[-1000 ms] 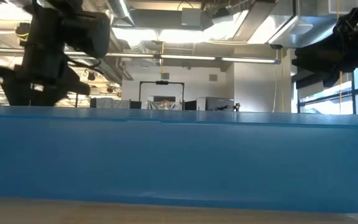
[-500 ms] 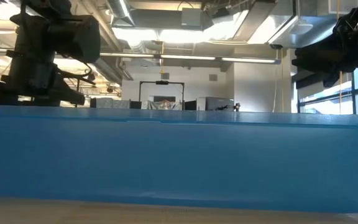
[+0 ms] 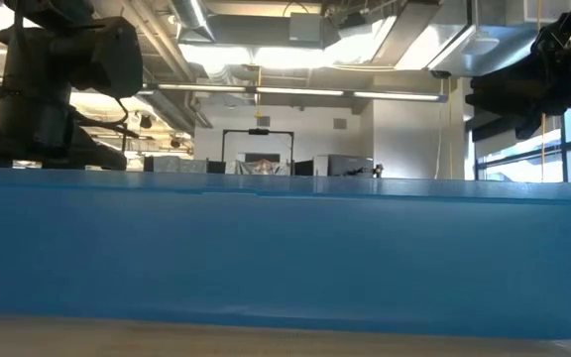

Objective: Pick & place school supplies into a supply box
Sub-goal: Put the black pen into the blue supply box

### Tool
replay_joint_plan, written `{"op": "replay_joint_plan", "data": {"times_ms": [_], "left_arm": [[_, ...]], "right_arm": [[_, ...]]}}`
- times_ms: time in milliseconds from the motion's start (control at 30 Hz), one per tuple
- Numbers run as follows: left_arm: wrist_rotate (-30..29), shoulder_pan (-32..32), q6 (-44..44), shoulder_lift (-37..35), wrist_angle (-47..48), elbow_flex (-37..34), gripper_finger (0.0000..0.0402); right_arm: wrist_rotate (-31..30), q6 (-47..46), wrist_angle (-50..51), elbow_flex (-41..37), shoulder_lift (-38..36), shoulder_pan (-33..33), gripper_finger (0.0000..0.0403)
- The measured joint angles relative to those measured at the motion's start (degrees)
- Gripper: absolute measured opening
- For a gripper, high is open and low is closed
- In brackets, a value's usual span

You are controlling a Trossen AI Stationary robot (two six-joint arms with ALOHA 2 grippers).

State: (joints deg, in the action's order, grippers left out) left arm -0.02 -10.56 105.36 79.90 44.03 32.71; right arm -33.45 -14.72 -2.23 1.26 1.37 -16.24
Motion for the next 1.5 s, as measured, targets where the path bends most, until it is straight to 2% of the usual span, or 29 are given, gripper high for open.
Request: {"op": "replay_joint_plan", "data": {"times_ms": [367, 700, 833, 1067, 1267, 1500], "left_arm": [[0.28, -0.18, -2.43, -1.42, -0.13, -0.57, 0.0136], [-0.62, -0.22, -7.03, -1.42, -0.78, -0.52, 0.0063], [-1.01, -0.27, -9.09, -1.42, -0.61, -0.50, 0.0046], [-1.39, -0.27, -11.28, -1.53, -0.08, 0.05, 0.0042], [-1.21, -0.31, -14.12, -2.58, 4.29, 3.70, 0.0038], [-1.56, -0.28, -21.49, -4.58, 3.28, 8.94, 0.0041]], "right_arm": [[-0.02, 0.30, 0.02, 0.00, 0.00, 0.01, 0.0152], [-0.02, 0.31, 0.02, 0.00, 0.00, -0.02, 0.0152], [0.00, 0.31, 0.02, 0.00, 0.00, 0.00, 0.0152], [0.00, 1.13, 0.02, 0.01, 0.02, -0.01, 0.0152], [0.00, 1.80, 0.02, 0.00, 0.00, -0.01, 0.0152], [-0.02, 1.92, 0.02, 0.00, 0.02, 0.01, 0.0152]]}}
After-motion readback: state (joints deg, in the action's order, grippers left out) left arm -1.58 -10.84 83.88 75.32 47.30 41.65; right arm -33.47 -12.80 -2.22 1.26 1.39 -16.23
